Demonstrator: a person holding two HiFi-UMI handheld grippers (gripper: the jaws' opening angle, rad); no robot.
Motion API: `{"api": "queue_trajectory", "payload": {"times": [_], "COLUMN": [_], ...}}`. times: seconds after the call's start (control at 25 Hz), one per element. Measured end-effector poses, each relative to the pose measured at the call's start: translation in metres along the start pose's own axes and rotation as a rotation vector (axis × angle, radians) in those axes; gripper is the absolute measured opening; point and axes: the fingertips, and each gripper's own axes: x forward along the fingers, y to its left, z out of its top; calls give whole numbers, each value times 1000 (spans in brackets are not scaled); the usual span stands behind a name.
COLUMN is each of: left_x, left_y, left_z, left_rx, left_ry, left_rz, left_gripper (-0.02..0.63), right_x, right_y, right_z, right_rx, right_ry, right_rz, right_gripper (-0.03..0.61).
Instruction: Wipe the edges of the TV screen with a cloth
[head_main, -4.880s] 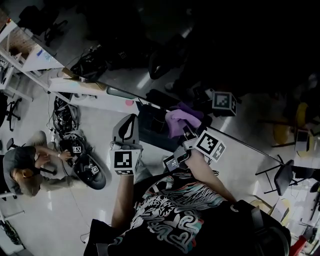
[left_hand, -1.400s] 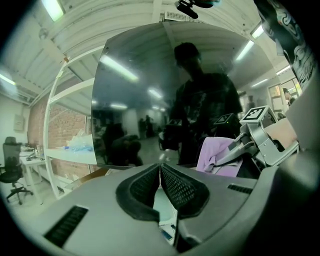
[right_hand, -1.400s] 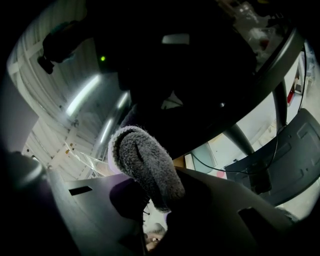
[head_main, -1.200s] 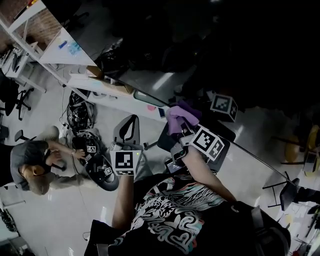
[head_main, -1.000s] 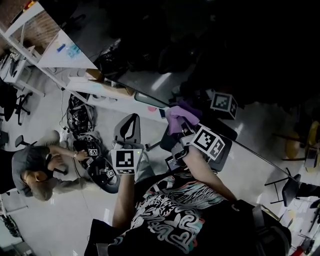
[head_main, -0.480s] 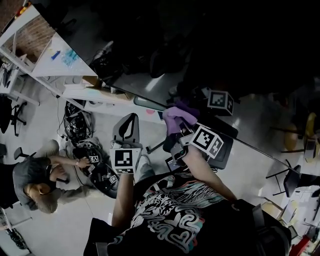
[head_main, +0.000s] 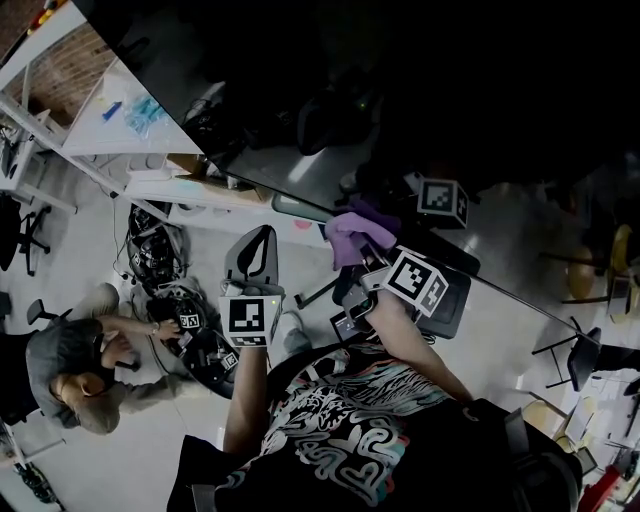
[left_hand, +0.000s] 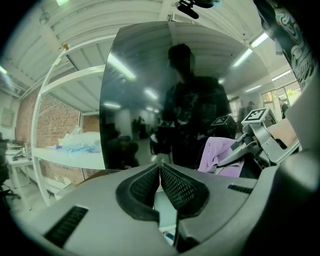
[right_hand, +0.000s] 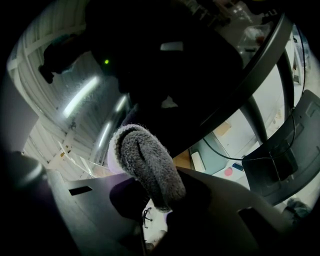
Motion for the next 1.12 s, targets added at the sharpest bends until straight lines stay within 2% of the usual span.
{"api": "queue_trajectory", "payload": {"times": [1.12], "left_x": [5], "left_y": [65], "left_z": [-6], "left_rx": [-24], "left_ry": [-19], "left_rz": [-17], "left_gripper": [21], "right_x": [56], "right_y": [33], "right_z": [-28], "right_rx": [9], "right_ry": [9], "right_rz": [9], "right_gripper": [78]}}
